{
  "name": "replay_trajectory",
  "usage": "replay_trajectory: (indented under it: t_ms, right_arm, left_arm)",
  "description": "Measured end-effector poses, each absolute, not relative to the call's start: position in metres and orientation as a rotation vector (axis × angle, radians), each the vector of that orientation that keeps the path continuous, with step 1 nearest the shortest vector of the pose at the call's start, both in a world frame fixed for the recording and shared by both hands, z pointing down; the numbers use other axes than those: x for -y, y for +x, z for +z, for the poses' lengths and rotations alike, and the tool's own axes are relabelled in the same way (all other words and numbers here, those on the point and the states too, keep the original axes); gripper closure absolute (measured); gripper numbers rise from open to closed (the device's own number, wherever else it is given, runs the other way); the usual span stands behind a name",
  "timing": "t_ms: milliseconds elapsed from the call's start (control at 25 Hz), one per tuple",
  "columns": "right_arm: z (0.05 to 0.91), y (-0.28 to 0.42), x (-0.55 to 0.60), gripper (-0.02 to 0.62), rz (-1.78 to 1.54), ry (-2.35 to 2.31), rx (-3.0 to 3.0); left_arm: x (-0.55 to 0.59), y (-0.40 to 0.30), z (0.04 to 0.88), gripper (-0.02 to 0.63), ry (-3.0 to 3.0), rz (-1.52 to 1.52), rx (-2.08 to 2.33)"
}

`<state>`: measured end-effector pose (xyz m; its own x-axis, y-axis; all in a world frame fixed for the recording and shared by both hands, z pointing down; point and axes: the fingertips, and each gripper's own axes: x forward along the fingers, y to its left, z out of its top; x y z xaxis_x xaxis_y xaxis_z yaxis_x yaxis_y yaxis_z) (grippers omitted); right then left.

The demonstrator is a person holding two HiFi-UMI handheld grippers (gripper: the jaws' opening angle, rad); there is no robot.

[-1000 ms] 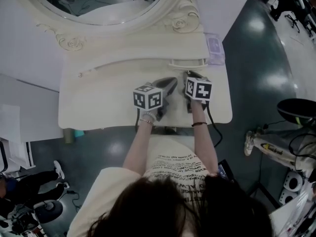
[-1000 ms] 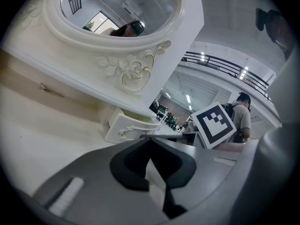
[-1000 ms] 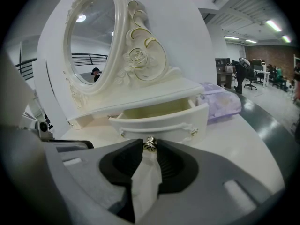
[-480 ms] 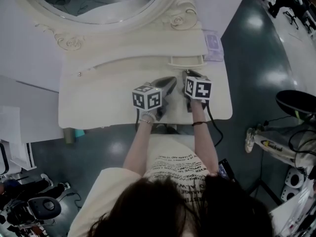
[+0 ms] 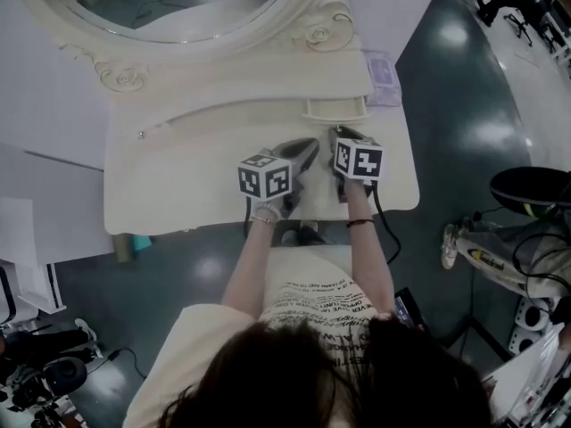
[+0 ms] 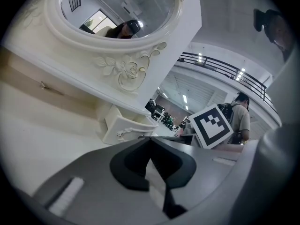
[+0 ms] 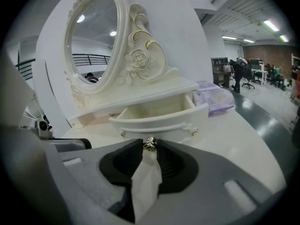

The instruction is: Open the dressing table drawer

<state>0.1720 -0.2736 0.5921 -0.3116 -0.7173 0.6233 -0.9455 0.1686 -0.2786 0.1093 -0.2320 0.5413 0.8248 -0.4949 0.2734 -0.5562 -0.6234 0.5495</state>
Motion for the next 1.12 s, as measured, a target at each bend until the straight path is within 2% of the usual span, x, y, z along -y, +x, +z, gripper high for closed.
replay_trajectory:
  t_ms: [1120]
  right_arm:
    - [0.591,0.173,0.257,0.494,0.909,1.598,2.124]
  left_arm:
    - [0.216,0.109,0.540,0.606,2.368,0.146,0.739]
